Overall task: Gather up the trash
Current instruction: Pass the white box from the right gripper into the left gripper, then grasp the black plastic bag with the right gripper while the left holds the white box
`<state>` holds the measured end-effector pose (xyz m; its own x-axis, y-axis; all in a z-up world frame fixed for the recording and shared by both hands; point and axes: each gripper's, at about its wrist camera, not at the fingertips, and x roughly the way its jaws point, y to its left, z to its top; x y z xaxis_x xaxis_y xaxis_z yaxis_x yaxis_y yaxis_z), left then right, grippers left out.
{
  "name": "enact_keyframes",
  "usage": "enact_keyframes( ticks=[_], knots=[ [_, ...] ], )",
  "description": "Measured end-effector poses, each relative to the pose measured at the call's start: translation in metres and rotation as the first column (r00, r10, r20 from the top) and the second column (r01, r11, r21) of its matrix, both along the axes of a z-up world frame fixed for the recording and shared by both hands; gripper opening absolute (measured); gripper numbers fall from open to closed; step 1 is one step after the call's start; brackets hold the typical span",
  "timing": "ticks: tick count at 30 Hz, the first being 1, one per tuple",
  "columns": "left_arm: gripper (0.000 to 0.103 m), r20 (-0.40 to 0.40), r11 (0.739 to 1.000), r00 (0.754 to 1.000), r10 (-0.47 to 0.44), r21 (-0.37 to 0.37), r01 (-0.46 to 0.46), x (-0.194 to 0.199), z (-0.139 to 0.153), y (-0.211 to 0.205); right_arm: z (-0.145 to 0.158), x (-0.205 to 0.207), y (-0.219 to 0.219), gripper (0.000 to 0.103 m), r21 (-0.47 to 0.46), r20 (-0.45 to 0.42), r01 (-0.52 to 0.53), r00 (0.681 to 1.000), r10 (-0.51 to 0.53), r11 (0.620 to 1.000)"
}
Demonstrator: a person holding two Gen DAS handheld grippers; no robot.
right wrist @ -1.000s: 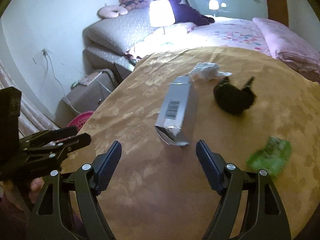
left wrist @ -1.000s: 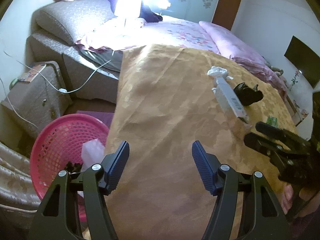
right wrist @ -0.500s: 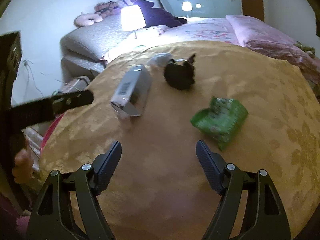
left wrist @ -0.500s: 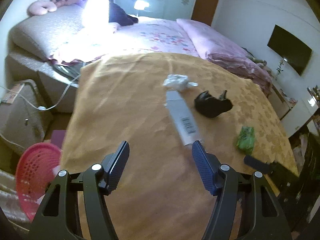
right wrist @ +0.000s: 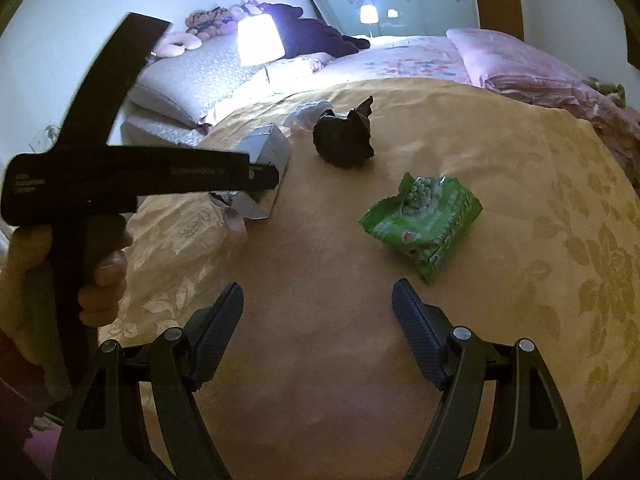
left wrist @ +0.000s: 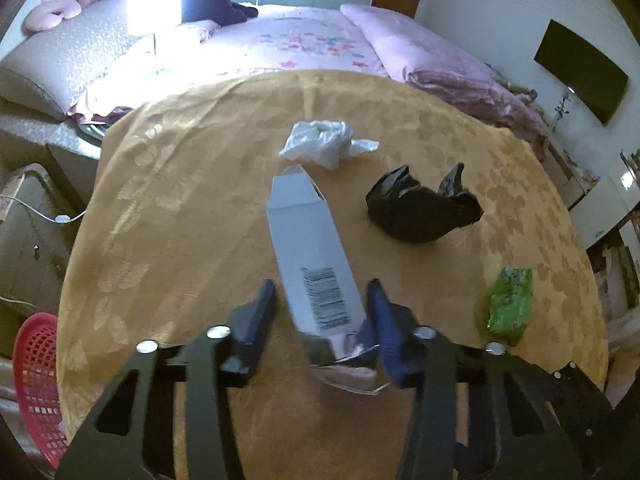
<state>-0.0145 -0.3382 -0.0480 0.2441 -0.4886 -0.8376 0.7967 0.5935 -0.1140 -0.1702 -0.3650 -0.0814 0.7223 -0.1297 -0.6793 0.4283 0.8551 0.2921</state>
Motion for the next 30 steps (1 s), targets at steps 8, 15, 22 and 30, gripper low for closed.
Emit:
enact_keyframes(
  ticks=[8,15,22,30],
  knots=[
    [0.031,0.045,1.000,0.999,-0.010,-0.006,0.010,-0.007,0.005,0.012,-0.001,-0.002,0.002,0.074,-0.011,0.001,0.000,1.000,0.000,1.000],
    [0.028,0.069,0.999,0.997,0.019,-0.034,-0.016,-0.007,0.011,0.046,0.003,0.000,0.001,0.073,0.016,-0.007,0.000,1.000,0.000,1.000],
    [0.028,0.105,0.998,0.993,0.054,-0.037,-0.050,-0.007,0.015,0.079,0.021,0.016,0.004,0.072,-0.027,0.007,-0.011,1.000,0.011,1.000],
    [0.028,0.110,0.996,0.991,0.073,-0.057,-0.067,-0.006,0.017,0.101,0.038,0.054,-0.041,0.072,-0.012,0.026,0.100,0.995,-0.099,0.995]
  ],
)
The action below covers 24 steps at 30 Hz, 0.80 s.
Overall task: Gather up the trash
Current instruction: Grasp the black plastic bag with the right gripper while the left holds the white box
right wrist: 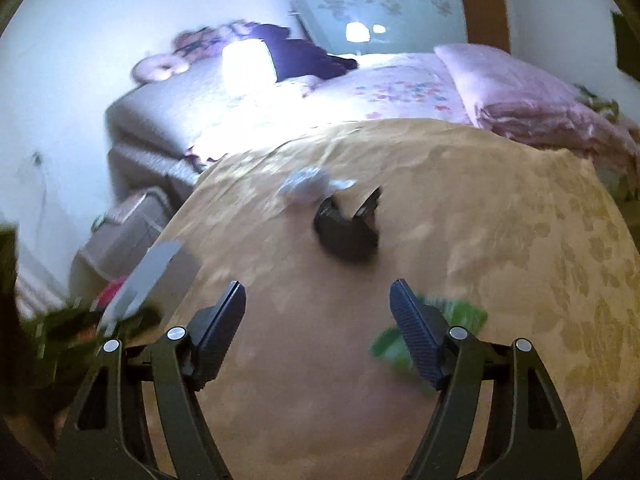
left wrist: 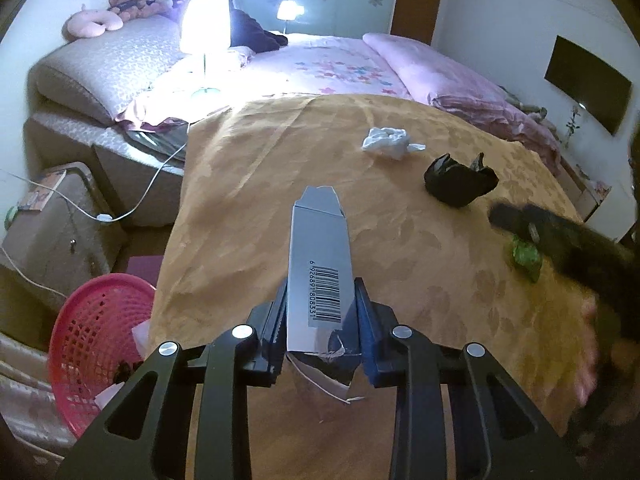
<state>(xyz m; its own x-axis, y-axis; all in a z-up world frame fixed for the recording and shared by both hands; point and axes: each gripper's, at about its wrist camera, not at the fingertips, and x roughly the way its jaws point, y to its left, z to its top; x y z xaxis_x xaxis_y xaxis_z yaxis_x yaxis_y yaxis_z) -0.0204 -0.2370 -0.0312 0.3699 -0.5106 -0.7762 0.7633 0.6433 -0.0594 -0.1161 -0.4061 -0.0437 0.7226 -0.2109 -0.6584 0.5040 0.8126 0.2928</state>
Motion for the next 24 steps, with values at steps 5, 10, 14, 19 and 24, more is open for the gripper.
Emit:
enact_keyframes(
  ticks=[5,10,14,19,24],
  knots=[
    [0.028,0.004,1.000,1.000,0.004,0.001,-0.004,0.001,-0.001,0.003,-0.005,0.027,-0.019,0.072,-0.013,-0.039,0.022,0.999,-0.022,1.000],
    [0.028,0.010,1.000,1.000,0.015,0.000,-0.015,0.005,-0.002,0.010,-0.015,0.049,-0.023,0.072,-0.026,-0.084,0.003,0.996,-0.005,1.000],
    [0.028,0.014,1.000,1.000,0.022,0.000,-0.022,0.006,-0.003,0.014,-0.022,0.062,-0.024,0.064,-0.025,-0.108,-0.021,0.994,0.018,0.999],
    [0.028,0.016,0.999,0.999,0.033,0.001,-0.033,0.008,-0.004,0.020,-0.023,0.063,-0.022,0.042,-0.017,-0.108,-0.044,0.993,0.042,0.999],
    [0.028,0.017,0.999,0.999,0.044,0.001,-0.044,0.010,-0.003,0.024,-0.019,0.059,-0.013,0.039,0.005,-0.082,-0.056,0.995,0.056,0.998]
  ],
)
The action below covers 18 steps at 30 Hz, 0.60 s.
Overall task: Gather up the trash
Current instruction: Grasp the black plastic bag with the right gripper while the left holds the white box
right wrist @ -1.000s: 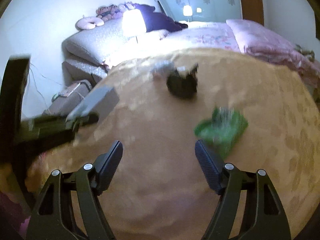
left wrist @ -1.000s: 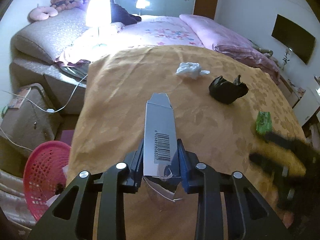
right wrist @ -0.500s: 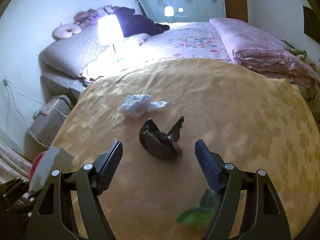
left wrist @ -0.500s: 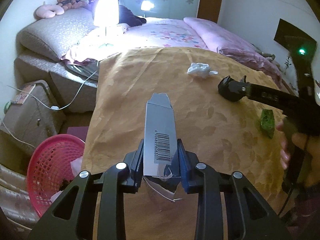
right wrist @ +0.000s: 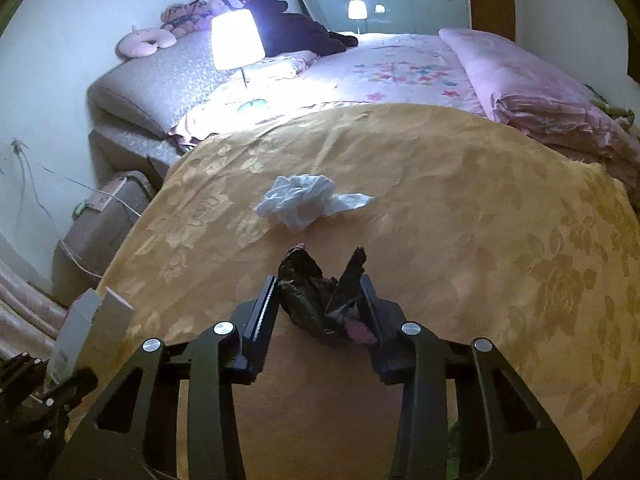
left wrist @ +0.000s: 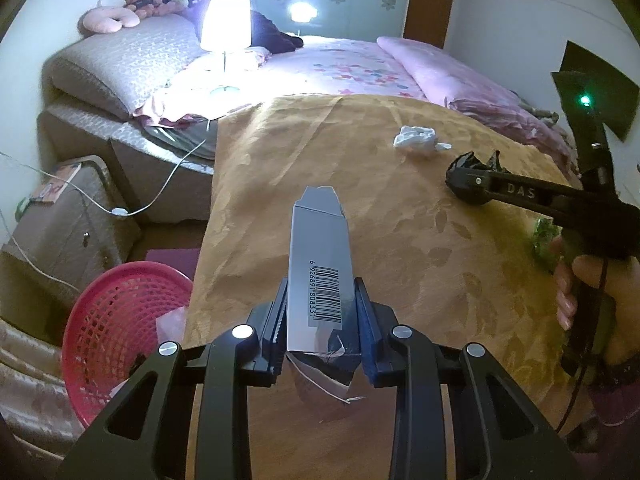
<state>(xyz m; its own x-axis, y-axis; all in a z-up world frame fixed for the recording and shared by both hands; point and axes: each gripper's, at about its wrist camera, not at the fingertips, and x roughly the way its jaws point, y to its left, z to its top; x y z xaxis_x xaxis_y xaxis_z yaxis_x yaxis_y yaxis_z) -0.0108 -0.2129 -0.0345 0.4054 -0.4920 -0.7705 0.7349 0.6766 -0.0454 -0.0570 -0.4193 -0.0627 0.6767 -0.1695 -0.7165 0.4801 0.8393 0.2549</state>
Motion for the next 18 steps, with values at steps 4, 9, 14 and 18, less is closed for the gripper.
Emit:
enact_keyframes(
  ticks=[4,9,14,18],
  knots=[
    [0.028,0.005,1.000,1.000,0.008,0.000,-0.008,0.000,0.002,0.005,0.005,-0.005,0.012,0.039,0.011,0.024,-0.021,1.000,0.020,1.000],
    [0.028,0.013,1.000,1.000,0.022,0.000,-0.022,0.001,0.005,0.012,0.013,-0.011,0.034,0.038,0.022,0.057,-0.063,0.996,0.061,0.998],
    [0.028,0.025,0.999,0.999,0.039,0.001,-0.039,0.002,0.010,0.021,0.017,-0.012,0.063,0.038,0.021,0.065,-0.119,0.991,0.117,0.993],
    [0.028,0.035,0.998,0.998,0.058,0.009,-0.058,0.004,0.013,0.029,0.019,-0.011,0.084,0.038,0.012,0.070,-0.155,0.986,0.153,0.988]
  ],
)
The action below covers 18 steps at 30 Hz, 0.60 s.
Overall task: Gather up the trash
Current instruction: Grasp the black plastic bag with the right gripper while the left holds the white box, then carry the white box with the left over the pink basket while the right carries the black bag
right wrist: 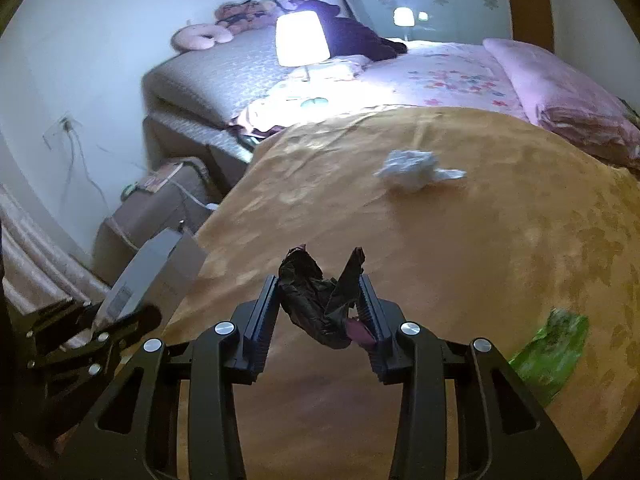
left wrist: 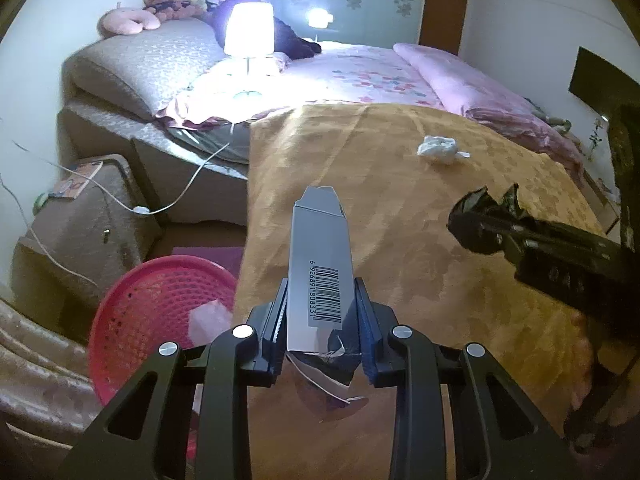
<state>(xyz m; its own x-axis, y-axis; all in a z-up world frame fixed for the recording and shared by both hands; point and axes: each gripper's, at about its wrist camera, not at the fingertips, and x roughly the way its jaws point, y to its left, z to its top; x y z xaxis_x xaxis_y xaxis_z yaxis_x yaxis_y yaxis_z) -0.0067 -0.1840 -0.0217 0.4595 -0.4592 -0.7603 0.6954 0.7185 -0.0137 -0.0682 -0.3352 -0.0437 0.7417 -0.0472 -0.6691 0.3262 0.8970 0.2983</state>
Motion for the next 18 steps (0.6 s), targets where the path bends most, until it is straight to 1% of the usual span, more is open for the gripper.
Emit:
enact_keyframes(
  ticks=[7,18],
  knots=[
    [0.028,0.019,0.999,0.999,0.033,0.006,-0.034,0.006,0.008,0.017,0.007,0.004,0.024,0.038,-0.001,0.010,-0.051,0.999,0.051,0.999],
    [0.028,0.036,0.991,0.991,0.131,0.017,-0.131,0.024,0.016,0.070,0.017,0.023,0.062,0.038,-0.016,0.009,-0.129,0.992,0.129,0.991]
  ],
)
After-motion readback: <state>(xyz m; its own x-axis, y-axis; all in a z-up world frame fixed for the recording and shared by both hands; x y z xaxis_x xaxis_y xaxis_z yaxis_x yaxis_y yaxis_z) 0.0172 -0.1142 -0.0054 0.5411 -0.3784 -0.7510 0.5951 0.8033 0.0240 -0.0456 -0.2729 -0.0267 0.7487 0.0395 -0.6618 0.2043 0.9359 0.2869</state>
